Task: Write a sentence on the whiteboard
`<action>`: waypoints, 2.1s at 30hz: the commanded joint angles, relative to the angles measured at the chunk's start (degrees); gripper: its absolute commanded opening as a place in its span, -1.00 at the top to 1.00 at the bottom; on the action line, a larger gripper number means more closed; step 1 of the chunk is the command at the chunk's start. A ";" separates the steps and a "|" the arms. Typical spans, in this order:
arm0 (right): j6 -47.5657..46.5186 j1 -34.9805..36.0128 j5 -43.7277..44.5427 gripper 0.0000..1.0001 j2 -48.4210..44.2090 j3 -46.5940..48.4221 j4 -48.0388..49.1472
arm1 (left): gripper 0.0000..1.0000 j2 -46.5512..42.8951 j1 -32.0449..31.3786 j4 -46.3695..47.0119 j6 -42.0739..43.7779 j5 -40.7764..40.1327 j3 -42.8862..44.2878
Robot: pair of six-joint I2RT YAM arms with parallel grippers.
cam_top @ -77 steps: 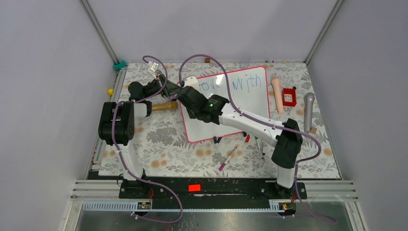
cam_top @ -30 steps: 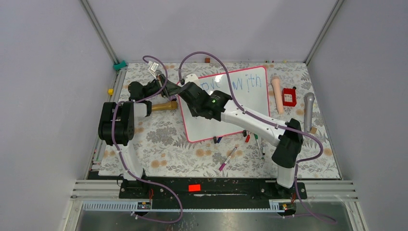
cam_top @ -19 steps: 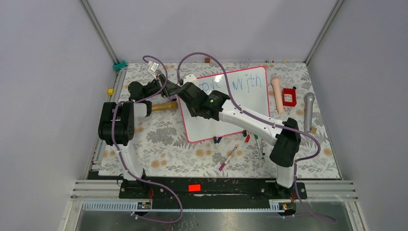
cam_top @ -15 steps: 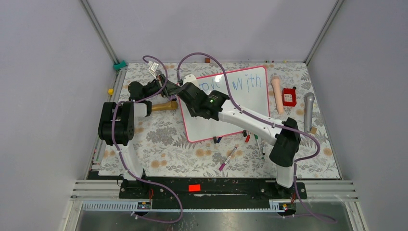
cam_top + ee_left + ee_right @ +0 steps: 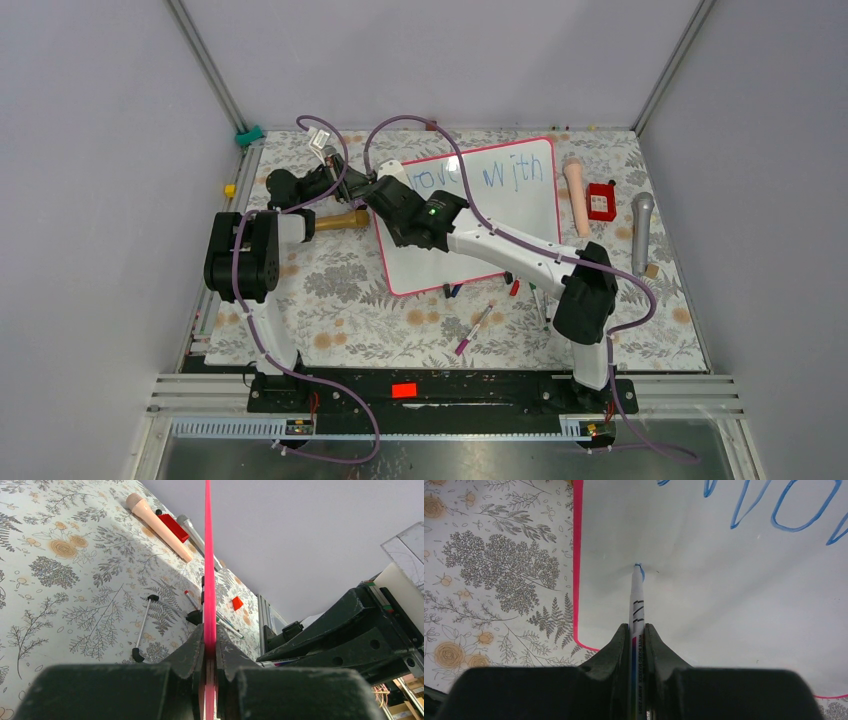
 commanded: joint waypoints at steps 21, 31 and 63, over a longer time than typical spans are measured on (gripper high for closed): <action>1.40 -0.56 0.43 1.00 -0.22 -1.18 -4.89 | 1.00 -1.93 -0.23 4.04 0.07 2.18 1.57; 1.51 -0.60 -3.32 1.00 -2.42 -1.88 -0.11 | 1.00 -2.09 -0.24 4.06 0.20 2.17 1.36; 3.19 -4.51 -3.38 1.00 -3.87 -3.30 0.60 | 1.00 -2.27 -0.23 4.00 -0.05 1.86 1.36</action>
